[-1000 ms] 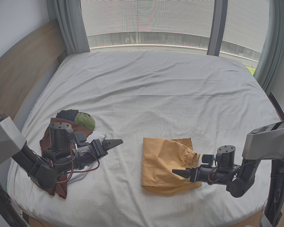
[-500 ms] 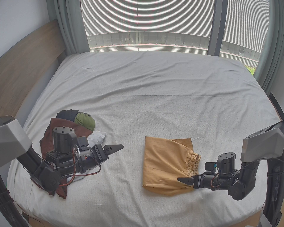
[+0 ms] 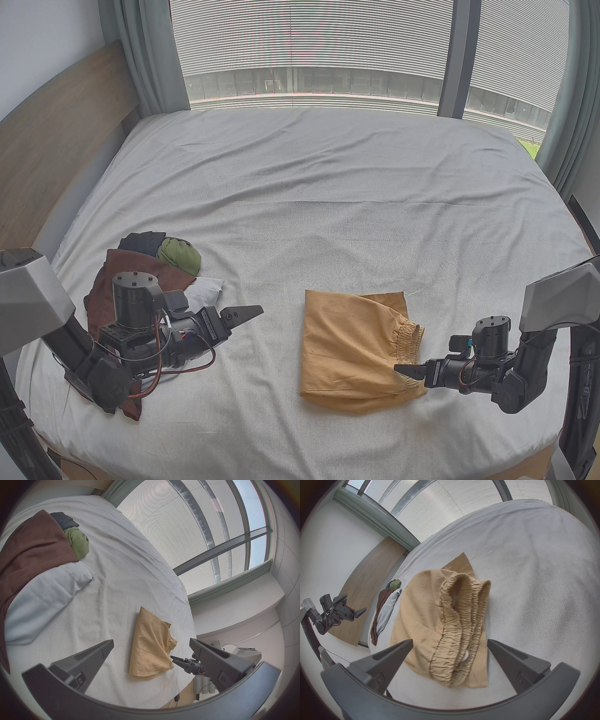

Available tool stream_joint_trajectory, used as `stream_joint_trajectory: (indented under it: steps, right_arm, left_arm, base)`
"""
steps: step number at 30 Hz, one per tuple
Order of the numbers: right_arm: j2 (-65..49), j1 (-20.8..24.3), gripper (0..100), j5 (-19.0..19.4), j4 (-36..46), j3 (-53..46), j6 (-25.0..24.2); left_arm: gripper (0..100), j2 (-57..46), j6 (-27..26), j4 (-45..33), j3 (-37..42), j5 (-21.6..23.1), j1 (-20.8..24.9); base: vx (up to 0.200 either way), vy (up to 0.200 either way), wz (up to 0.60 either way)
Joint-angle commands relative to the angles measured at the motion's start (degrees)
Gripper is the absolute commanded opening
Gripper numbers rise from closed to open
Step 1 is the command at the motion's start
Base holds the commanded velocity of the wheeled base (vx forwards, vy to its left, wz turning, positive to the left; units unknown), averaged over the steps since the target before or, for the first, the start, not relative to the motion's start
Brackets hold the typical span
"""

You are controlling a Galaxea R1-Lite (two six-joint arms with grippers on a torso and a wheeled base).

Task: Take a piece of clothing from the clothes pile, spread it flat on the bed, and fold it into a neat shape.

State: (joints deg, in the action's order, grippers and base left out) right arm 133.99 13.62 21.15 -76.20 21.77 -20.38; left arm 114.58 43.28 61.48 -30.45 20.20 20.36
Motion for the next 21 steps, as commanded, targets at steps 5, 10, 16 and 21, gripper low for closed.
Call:
stream_joint_trajectory:
  steps: [5, 10, 16, 21]
  right_arm:
    - [4.0, -1.2, 100, 0.1, -0.1, 1.1, 0.0]
    - [5.8, -0.9, 100, 0.2, -0.2, 2.0, -0.5]
    - [6.1, 1.1, 100, 0.9, -0.7, 2.1, -3.3]
    - [5.6, 3.1, 100, 1.7, -0.8, 2.4, -7.9]
  left_arm:
    - [100, 1.6, 0.1, 1.5, 0.5, -0.1, 0.2]
    - [100, 1.7, 0.1, 1.9, 0.7, -0.1, 0.2]
    - [100, 2.1, 0.0, 2.0, 0.7, 0.0, 0.2]
    - [100, 2.1, 0.0, 2.6, 0.7, -0.1, 0.2]
  base:
    - [0.000, 0.000, 0.00]
    - [0.000, 0.000, 0.00]
    - [0.000, 0.000, 0.00]
    - [0.000, 0.000, 0.00]
